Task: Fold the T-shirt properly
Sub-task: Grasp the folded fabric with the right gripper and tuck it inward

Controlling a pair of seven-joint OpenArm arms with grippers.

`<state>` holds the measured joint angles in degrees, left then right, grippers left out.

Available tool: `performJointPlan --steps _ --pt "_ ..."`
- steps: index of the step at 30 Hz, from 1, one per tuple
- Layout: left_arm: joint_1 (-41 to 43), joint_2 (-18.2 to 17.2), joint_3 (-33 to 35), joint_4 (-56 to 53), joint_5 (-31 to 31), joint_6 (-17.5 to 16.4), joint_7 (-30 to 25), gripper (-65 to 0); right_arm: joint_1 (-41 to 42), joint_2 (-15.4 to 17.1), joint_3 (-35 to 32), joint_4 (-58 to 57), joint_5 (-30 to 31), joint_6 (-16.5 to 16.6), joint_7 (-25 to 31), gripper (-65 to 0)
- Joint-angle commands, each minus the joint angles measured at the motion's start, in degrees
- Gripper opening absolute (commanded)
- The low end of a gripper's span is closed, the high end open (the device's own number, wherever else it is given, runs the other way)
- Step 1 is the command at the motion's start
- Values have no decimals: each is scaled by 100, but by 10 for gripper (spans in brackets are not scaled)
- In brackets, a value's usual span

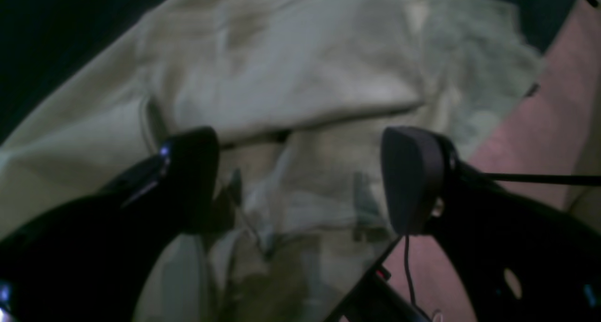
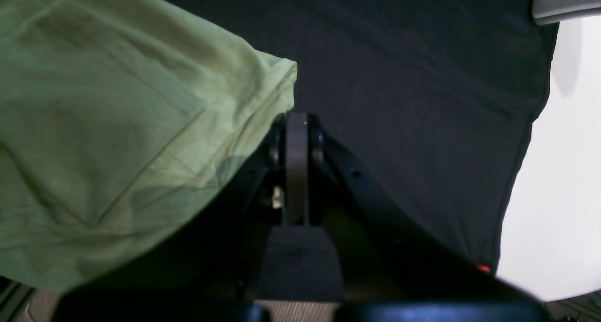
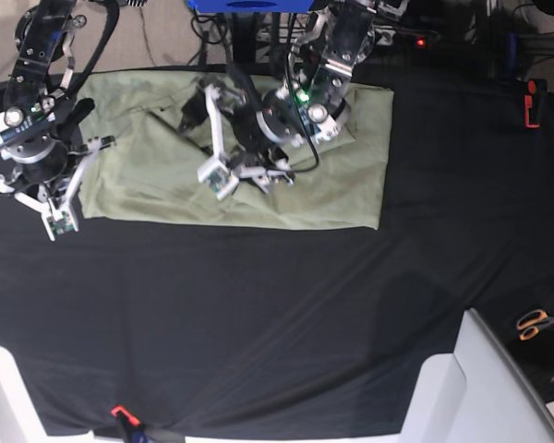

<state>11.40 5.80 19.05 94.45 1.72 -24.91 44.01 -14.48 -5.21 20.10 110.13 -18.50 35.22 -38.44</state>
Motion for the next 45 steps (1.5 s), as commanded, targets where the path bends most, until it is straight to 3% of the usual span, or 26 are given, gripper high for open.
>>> performJointPlan --steps 1,2,4,6,7,11,15,17,23,25,28,31,38,45 --pt "-80 -4 -107 370 -35 33 -54 -196 28 25 -36 86 -9 -1 94 -650" --pt "-54 -13 -300 598 -18 33 34 -240 19 25 -45 86 -9 -1 94 -650" --pt "25 -48 -942 1126 88 33 298 -392 -77 -2 -98 130 26 7 85 -650" --pt "130 -101 -1681 1548 290 33 491 -615 -183 -11 -441 165 26 7 85 -650" --pt "183 -163 -2006 1662 404 33 518 -650 -253 -2 -590 192 26 7 85 -648" --pt "491 -576 -3210 1671 501 33 527 -650 -464 -19 -1381 253 26 7 94 -647" --pt "983 -1095 -4072 1618 70 25 509 -650 -596 -37 -2348 236 52 7 85 -620" --pt "1212 -1297 -4582 1495 -325 25 500 -650 -587 -37 -2823 236 342 -28 85 -536" --pt "1599 -1772 -5698 1012 -1187 16 395 -650 -25 -28 -3122 -142 1573 -37 -328 -120" --pt "1766 -1798 -5786 915 -1161 16 -27 -650 239 -19 -3104 -520 2013 -37 -486 -66" --pt "2029 -1789 -5795 871 -1161 16 -572 -650 573 -19 -3095 -1109 2347 -45 -486 -66" --pt "2091 -1763 -5795 853 -1169 16 -616 -650 855 -28 -3087 -1628 2567 -45 -477 -87" --pt "2091 -1763 -5795 634 -1169 16 -616 -650 1347 7 -3025 -2542 2848 -45 -469 -285" --pt "2091 -1763 -5804 449 -1169 16 -616 -650 1417 25 -2717 -3008 2813 -45 -47 -287"
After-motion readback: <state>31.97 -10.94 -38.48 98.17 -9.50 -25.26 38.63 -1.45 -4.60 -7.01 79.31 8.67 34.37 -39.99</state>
